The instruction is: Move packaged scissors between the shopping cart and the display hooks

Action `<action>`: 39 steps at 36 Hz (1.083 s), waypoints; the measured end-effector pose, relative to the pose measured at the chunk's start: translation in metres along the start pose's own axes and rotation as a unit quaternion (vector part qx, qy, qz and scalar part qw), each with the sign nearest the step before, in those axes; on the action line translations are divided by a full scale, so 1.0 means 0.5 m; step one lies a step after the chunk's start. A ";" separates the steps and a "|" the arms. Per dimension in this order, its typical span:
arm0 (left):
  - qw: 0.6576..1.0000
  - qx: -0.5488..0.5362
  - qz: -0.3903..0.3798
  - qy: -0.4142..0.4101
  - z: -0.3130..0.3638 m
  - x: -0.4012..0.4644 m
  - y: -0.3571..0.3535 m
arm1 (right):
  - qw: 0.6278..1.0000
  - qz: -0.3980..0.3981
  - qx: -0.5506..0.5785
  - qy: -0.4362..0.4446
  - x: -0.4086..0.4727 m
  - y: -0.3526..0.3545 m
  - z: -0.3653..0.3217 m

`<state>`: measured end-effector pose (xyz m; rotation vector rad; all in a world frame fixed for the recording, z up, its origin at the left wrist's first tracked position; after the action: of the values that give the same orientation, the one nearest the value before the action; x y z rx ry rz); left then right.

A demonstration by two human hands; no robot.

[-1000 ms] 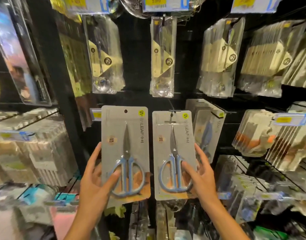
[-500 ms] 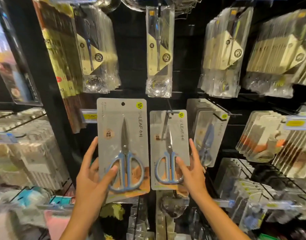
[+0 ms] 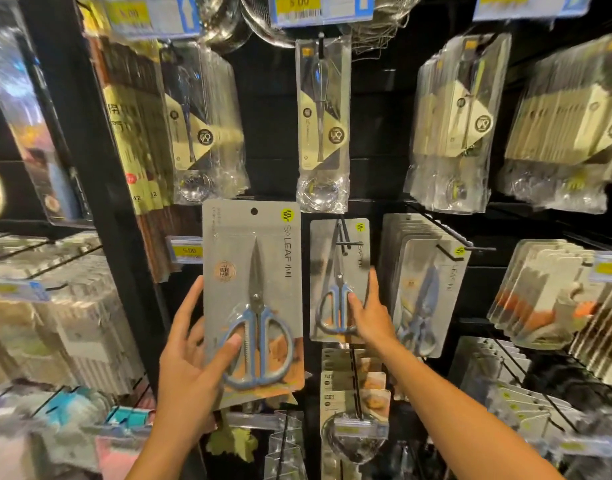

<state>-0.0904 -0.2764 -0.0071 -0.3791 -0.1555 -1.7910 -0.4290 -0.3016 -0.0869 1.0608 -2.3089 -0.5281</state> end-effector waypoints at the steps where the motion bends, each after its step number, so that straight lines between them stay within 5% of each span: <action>1: 1.000 0.001 0.001 0.000 0.000 0.000 -0.001 | 1.000 -0.001 -0.009 -0.010 0.011 0.001 0.003; 13: 1.000 0.011 0.004 0.010 0.004 -0.001 -0.005 | 0.999 0.024 0.037 0.011 -0.007 -0.009 0.004; 22: 1.000 0.016 -0.008 0.003 -0.023 -0.010 -0.012 | 0.955 -0.124 0.241 0.120 -0.154 -0.017 -0.138; 30: 0.998 0.025 -0.057 0.016 -0.076 -0.031 -0.041 | 0.943 -0.132 0.243 0.185 -0.226 0.028 -0.184; 39: 0.977 0.125 -0.165 0.052 -0.144 -0.037 -0.077 | 0.967 -0.088 0.191 0.146 -0.280 0.061 -0.102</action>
<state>-0.1362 -0.2714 -0.0771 -0.0808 -0.3840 -2.0831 -0.3387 -0.1802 -0.0734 1.4280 -2.1088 0.0214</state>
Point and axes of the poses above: each hand's wrist, its own x-axis towards the middle knuckle, its own y-axis out of the back of the hand, z = x × y, the point moved 7 cm from there along x, towards the middle knuckle, and after that the axes turned 8 degrees about y, right-handed, at the moved point
